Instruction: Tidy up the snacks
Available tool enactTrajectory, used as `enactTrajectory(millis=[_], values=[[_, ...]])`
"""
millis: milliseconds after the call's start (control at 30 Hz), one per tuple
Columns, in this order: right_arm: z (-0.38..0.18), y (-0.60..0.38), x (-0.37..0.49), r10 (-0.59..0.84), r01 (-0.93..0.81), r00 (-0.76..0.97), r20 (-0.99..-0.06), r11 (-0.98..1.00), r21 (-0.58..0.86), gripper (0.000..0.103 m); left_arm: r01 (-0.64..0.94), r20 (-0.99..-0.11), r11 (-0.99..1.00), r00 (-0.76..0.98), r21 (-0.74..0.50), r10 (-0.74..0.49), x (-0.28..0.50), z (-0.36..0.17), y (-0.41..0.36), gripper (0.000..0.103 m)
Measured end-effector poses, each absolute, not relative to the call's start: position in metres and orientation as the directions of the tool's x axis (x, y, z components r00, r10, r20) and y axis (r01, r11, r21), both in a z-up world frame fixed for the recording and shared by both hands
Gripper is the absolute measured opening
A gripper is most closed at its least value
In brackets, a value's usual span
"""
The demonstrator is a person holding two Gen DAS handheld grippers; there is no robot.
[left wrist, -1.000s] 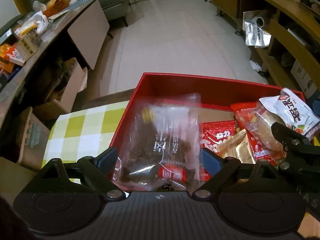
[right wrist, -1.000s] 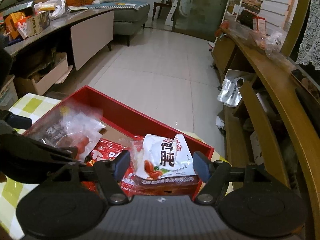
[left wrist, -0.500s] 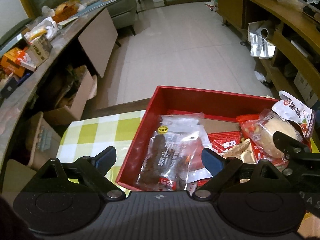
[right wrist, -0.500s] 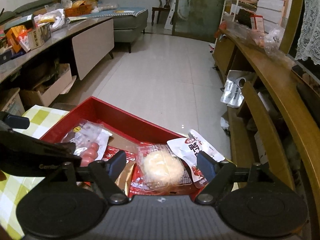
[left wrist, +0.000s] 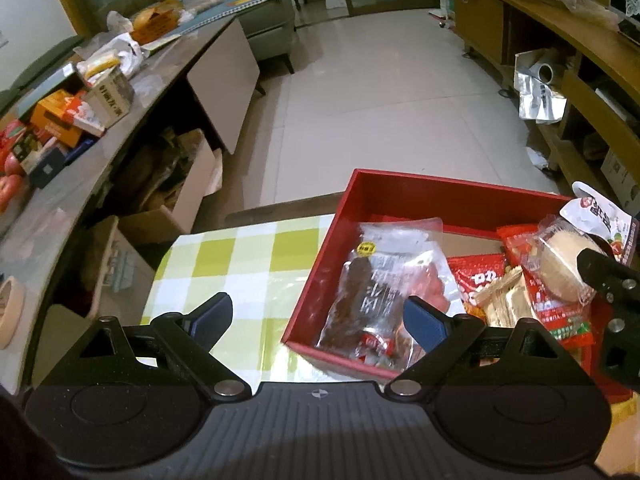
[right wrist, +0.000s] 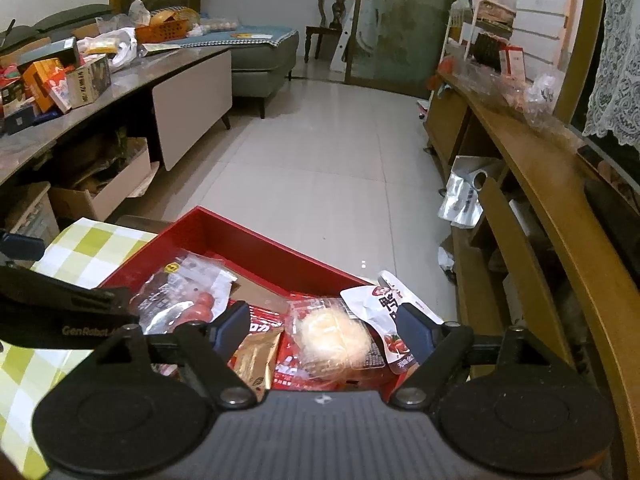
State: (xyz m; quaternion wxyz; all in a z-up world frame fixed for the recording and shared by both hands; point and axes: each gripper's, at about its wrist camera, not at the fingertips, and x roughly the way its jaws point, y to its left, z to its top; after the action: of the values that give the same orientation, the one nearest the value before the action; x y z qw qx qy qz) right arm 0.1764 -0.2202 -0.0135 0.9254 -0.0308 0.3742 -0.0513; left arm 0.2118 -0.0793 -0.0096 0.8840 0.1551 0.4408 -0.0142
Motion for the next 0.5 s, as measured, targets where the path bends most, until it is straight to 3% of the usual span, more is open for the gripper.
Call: enactTrajectory(millis=[500], values=[[-0.01,-0.204,0.15,-0.131,0.06,0.704,-0.698,0.99,-0.126,0.092,0.143,-0.79,0.964,0.605,0.226,0.096,0.178,0.001,-0.06,0.097]])
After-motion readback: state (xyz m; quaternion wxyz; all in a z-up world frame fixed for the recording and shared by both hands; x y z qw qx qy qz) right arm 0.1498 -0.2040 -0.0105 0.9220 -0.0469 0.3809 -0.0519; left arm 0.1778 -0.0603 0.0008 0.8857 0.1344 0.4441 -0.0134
